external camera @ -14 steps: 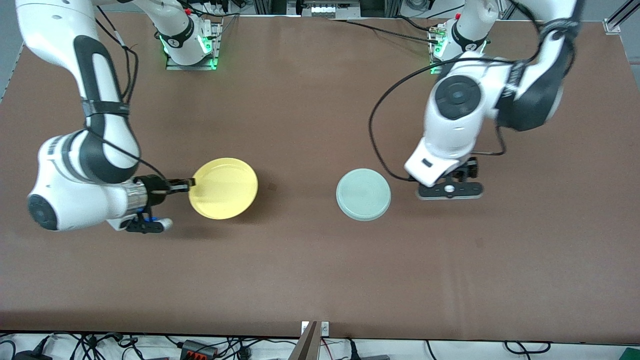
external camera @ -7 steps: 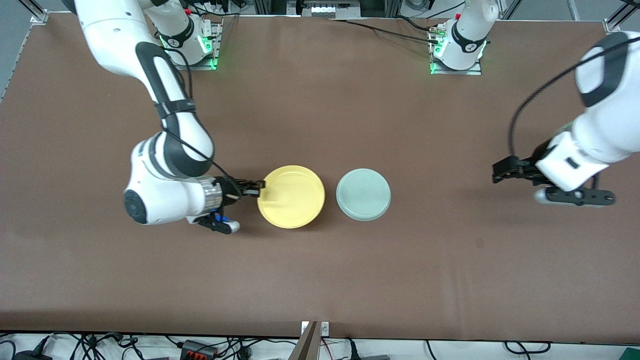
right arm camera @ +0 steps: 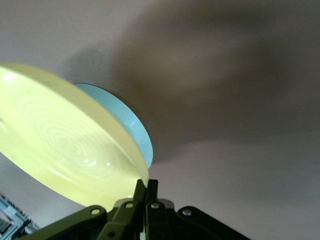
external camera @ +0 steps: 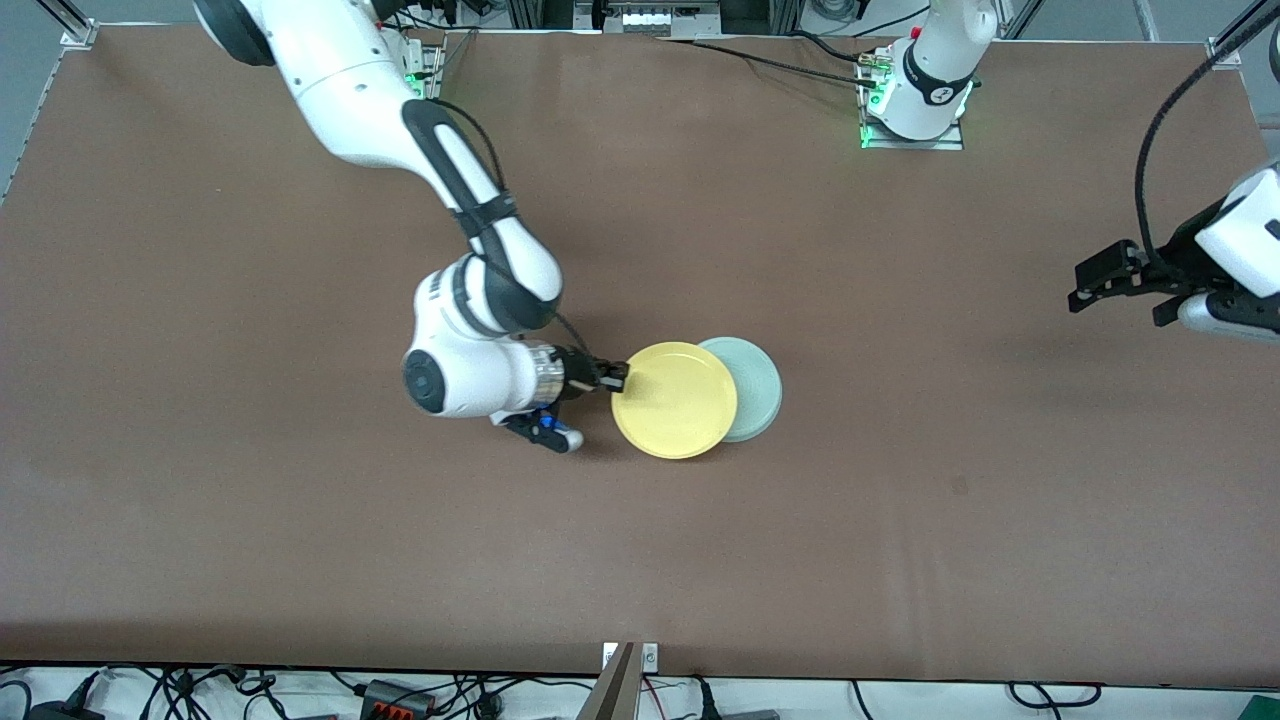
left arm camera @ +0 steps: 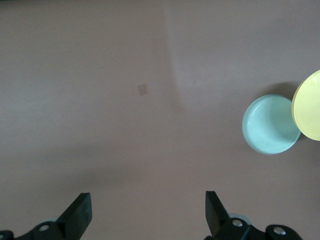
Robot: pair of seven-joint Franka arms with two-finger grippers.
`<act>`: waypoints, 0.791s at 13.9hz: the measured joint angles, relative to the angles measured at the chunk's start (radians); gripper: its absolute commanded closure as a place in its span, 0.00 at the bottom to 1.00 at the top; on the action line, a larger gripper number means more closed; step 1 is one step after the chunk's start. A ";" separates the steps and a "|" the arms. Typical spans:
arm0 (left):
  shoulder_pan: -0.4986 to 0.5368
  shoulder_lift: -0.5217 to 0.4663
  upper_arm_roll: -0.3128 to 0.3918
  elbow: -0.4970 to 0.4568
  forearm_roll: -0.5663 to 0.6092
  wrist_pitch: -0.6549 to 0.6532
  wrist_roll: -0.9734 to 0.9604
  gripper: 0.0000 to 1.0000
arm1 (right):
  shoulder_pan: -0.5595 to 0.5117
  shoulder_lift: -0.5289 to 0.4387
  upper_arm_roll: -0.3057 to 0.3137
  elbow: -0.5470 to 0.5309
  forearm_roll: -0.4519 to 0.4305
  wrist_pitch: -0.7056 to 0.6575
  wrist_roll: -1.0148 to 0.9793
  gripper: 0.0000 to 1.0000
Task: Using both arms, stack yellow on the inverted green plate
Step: 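Carry the yellow plate with the right gripper over the green plate, then lower the yellow plate onto the green plate and open the right gripper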
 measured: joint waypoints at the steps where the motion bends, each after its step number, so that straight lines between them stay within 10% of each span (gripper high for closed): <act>1: -0.013 -0.015 0.001 -0.013 0.012 -0.016 -0.040 0.00 | 0.018 0.011 0.000 0.003 0.000 0.022 0.022 1.00; 11: -0.041 -0.058 0.002 -0.080 0.023 -0.024 -0.055 0.00 | 0.115 0.086 0.000 0.041 0.000 0.115 0.168 1.00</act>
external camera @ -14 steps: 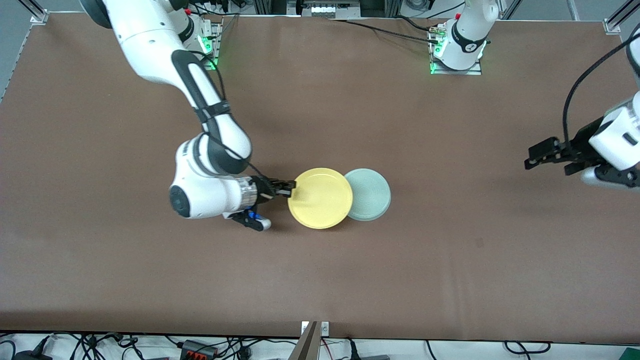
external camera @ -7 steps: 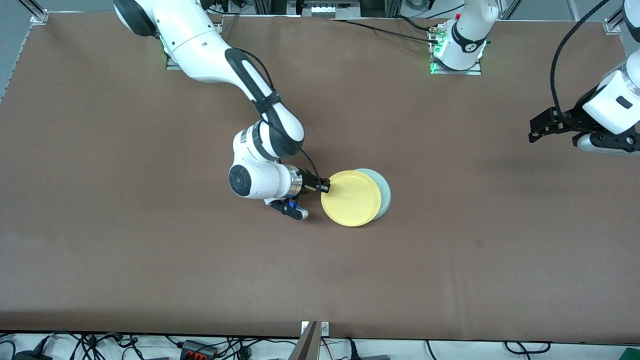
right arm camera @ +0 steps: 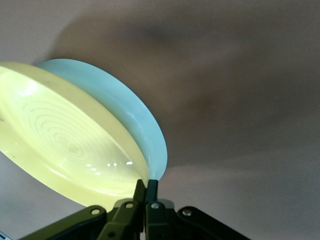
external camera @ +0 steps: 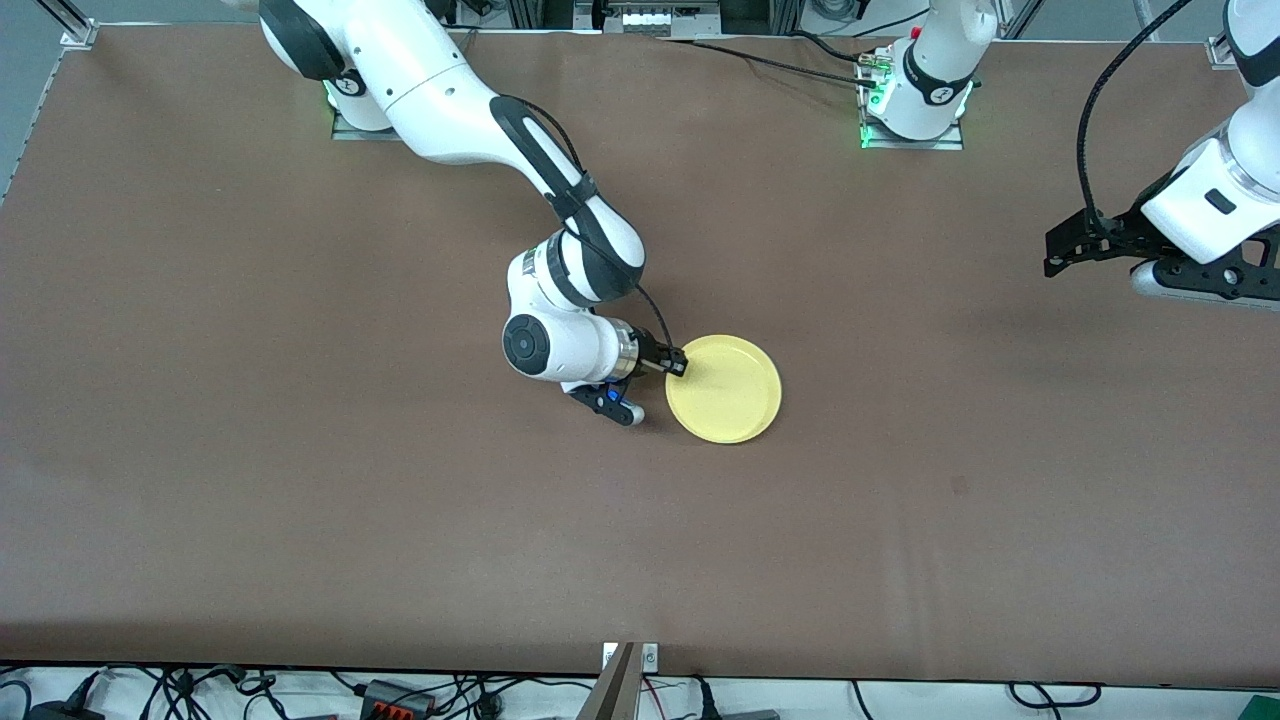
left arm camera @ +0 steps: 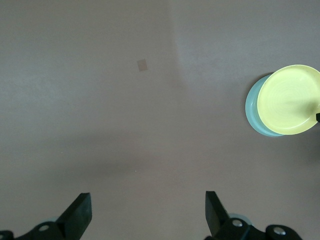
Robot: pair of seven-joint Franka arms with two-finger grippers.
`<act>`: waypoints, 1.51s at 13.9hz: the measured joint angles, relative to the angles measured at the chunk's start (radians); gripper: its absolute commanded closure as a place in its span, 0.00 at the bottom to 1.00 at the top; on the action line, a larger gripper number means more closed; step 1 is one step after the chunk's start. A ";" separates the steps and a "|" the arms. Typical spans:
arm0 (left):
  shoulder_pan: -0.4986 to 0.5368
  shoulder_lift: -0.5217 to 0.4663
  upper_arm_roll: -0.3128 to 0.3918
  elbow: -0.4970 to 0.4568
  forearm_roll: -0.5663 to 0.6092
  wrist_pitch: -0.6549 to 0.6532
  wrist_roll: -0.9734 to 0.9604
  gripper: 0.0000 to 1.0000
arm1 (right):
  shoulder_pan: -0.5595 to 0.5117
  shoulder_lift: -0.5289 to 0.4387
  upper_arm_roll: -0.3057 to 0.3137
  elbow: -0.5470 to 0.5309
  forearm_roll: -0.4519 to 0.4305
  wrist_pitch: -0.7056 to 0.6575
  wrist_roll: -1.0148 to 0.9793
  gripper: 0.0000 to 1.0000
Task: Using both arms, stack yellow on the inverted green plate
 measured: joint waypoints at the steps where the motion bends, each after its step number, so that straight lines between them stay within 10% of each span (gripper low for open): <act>1: 0.000 0.000 0.000 0.000 0.000 0.000 0.001 0.00 | 0.001 0.002 0.000 0.000 0.000 0.000 0.002 1.00; 8: 0.000 -0.006 0.000 0.009 0.000 0.001 0.004 0.00 | 0.009 0.010 0.007 0.005 0.002 0.022 0.008 1.00; 9: 0.000 -0.007 0.000 0.009 0.000 0.001 0.004 0.00 | 0.009 0.010 0.007 0.006 0.002 0.022 0.008 0.38; 10: 0.000 -0.006 0.000 0.009 0.000 0.001 0.005 0.00 | 0.009 0.010 0.007 0.007 0.002 0.022 0.008 0.00; 15: 0.000 -0.007 0.000 0.009 0.000 0.001 0.005 0.00 | 0.008 -0.003 -0.015 0.062 -0.010 -0.027 0.009 0.00; 21: -0.001 -0.007 0.000 0.009 0.000 0.001 0.006 0.00 | -0.014 -0.185 -0.225 0.091 -0.230 -0.365 -0.089 0.00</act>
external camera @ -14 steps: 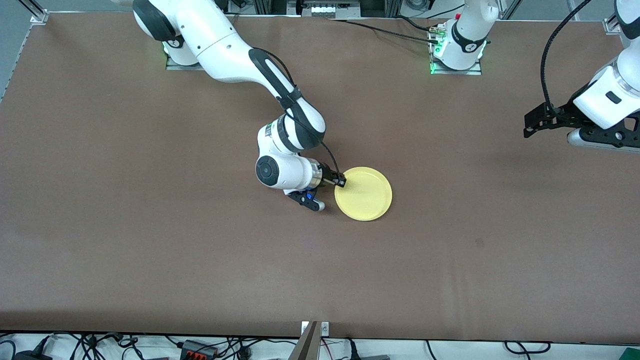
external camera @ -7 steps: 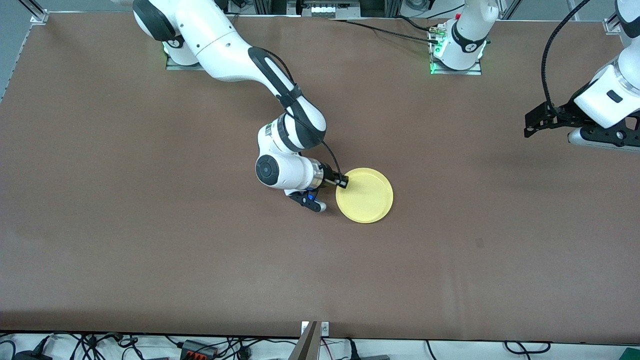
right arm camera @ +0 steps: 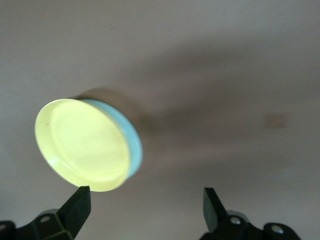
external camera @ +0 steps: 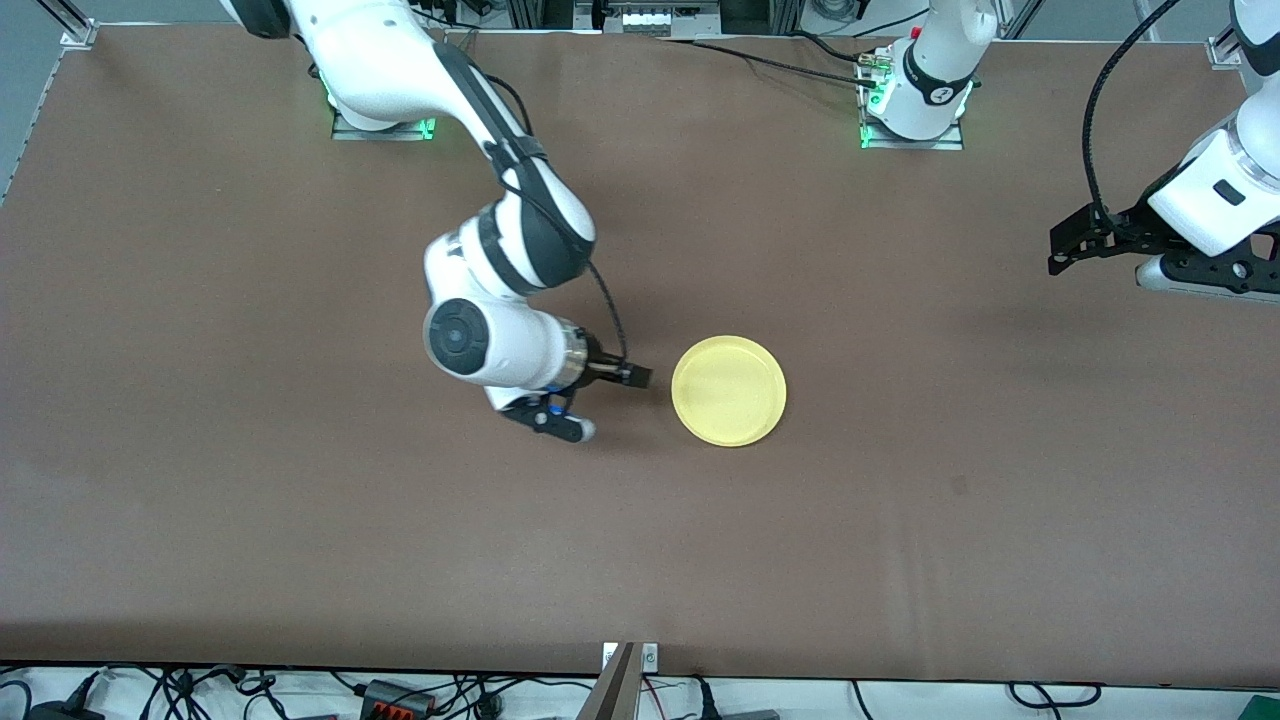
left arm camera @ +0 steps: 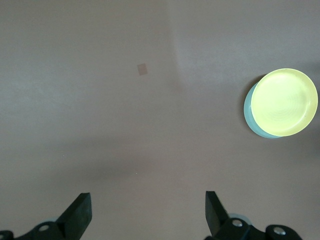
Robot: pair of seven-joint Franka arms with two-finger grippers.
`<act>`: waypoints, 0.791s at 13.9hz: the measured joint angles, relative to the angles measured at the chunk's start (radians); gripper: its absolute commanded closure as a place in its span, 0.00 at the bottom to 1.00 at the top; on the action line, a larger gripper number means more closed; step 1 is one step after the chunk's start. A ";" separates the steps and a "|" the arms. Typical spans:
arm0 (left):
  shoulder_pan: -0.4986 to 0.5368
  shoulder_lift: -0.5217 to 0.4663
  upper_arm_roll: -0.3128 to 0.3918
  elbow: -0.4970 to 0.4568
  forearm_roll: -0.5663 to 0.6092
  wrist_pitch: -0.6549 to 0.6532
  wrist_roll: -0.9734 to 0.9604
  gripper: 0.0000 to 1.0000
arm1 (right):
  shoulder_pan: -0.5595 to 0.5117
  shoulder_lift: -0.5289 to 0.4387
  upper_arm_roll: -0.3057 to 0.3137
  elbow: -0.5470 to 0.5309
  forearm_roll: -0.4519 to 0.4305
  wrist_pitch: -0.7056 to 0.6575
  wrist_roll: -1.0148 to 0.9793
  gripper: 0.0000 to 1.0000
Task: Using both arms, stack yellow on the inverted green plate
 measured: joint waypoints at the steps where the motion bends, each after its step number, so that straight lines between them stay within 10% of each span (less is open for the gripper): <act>1: 0.000 0.000 0.000 0.000 0.000 0.000 0.000 0.00 | -0.009 -0.032 -0.042 0.000 -0.039 -0.071 -0.065 0.00; 11: 0.000 -0.001 0.000 0.000 0.000 0.000 0.000 0.00 | -0.070 -0.147 -0.425 -0.006 -0.096 -0.326 -0.492 0.00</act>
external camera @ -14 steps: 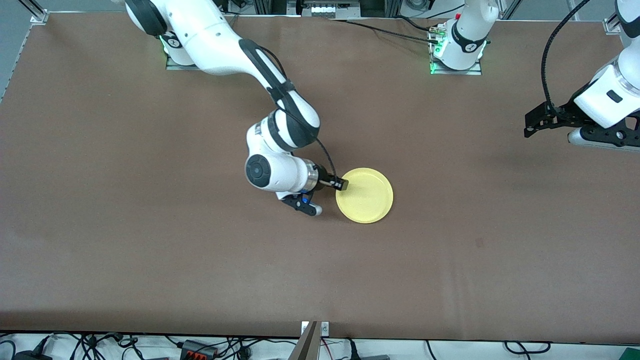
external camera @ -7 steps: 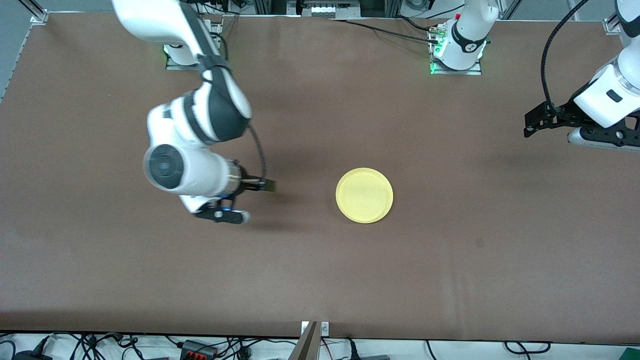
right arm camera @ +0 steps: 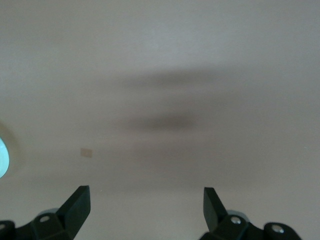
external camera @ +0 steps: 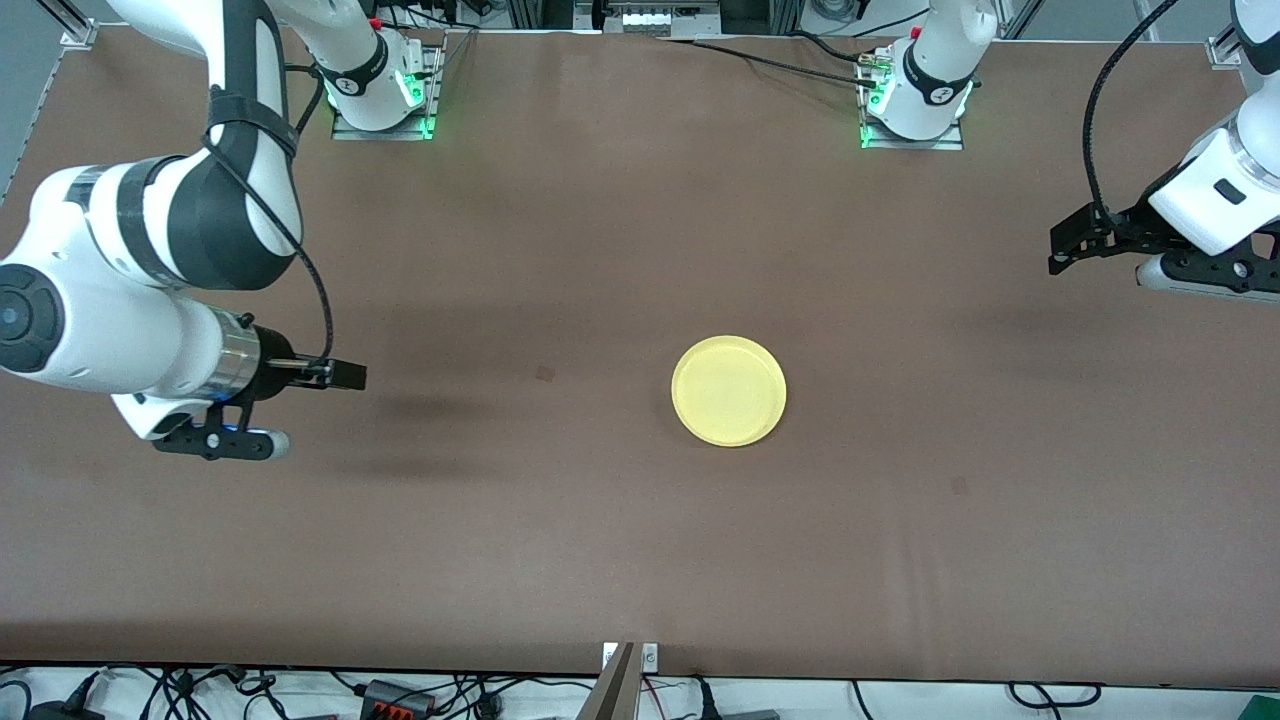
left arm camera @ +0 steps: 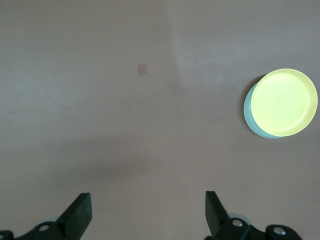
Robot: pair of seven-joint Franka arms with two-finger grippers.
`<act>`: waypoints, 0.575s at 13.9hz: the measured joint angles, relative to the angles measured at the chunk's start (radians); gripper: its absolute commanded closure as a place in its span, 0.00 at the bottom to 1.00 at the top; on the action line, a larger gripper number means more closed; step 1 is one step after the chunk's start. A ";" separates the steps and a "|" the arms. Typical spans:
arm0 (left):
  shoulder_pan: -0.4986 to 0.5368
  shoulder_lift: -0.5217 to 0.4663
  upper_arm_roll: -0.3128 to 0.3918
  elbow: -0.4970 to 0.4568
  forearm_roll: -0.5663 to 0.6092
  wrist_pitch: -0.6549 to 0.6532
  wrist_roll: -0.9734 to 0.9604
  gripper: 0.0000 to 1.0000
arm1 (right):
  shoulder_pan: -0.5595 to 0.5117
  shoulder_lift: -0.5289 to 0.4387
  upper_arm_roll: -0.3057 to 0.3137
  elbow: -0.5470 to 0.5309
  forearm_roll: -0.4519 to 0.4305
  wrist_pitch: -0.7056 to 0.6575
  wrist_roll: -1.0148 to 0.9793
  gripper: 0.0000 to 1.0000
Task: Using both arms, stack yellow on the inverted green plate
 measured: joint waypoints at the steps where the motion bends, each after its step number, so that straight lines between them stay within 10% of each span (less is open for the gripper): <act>1: 0.000 0.000 0.000 0.000 0.000 0.000 0.000 0.00 | 0.001 -0.001 -0.010 0.000 -0.002 0.001 0.000 0.00; 4: 0.000 0.000 0.000 0.000 0.001 0.000 0.000 0.00 | -0.017 -0.025 0.007 0.000 -0.093 0.028 0.002 0.00; 8: 0.000 0.000 0.000 0.000 0.002 0.000 0.000 0.00 | -0.237 -0.147 0.311 -0.010 -0.315 0.077 0.024 0.00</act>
